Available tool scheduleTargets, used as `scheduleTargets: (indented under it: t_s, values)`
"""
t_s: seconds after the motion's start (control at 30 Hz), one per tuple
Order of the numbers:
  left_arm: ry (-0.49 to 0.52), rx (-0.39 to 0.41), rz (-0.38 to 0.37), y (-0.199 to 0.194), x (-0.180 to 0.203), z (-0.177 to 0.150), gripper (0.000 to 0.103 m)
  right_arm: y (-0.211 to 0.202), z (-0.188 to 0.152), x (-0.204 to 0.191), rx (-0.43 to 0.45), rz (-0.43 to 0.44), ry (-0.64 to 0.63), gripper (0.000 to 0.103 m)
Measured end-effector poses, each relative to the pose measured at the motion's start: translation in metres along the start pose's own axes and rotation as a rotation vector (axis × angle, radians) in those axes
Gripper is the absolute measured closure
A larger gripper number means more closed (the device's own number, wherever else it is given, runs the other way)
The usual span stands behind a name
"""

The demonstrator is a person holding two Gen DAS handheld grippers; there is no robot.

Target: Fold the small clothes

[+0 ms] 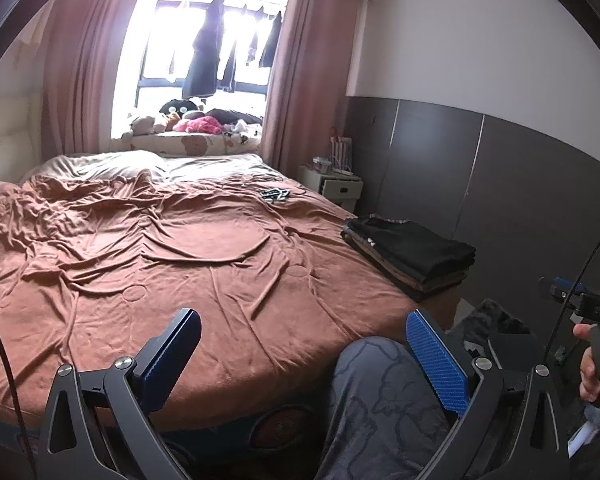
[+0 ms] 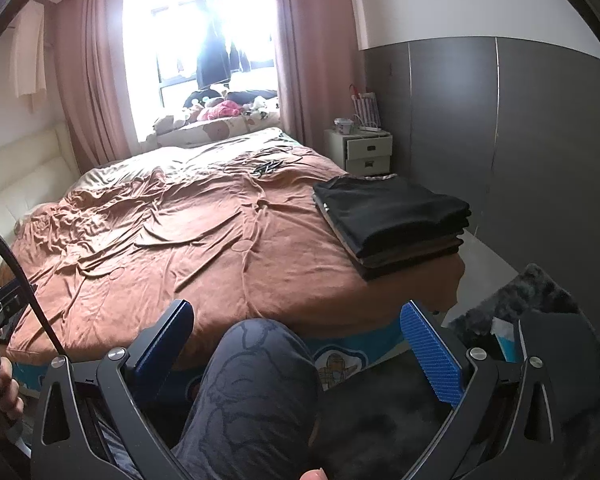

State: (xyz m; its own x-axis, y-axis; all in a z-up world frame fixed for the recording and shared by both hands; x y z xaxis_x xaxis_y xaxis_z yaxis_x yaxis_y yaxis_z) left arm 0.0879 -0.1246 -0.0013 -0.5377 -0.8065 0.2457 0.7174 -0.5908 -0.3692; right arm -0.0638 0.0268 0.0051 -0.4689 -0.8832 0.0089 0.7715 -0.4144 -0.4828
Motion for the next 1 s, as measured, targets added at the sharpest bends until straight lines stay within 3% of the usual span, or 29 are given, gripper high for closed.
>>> scheduleTargets:
  t_s: [1.0]
  values:
    - [-0.002,0.008,0.012,-0.0057,-0.0002,0.0026,0.0,0.002,0.0015,0.0032,0.009,-0.001,0.002,0.0]
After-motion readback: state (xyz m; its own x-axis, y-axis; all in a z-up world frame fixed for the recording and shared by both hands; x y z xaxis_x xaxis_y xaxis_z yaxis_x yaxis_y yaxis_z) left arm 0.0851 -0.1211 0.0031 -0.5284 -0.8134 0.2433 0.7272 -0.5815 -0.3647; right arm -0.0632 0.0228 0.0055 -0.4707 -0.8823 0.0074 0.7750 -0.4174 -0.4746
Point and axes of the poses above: each gripper's, at about its wrist camera, not at the fingertips, and y roughly the way its jaws point, x to its right, z to its top, the point moved 7 cm from there along y, roughly the way its jaws point, and after that the axes turned 12 degrees about -z, right-handed, at the moved point
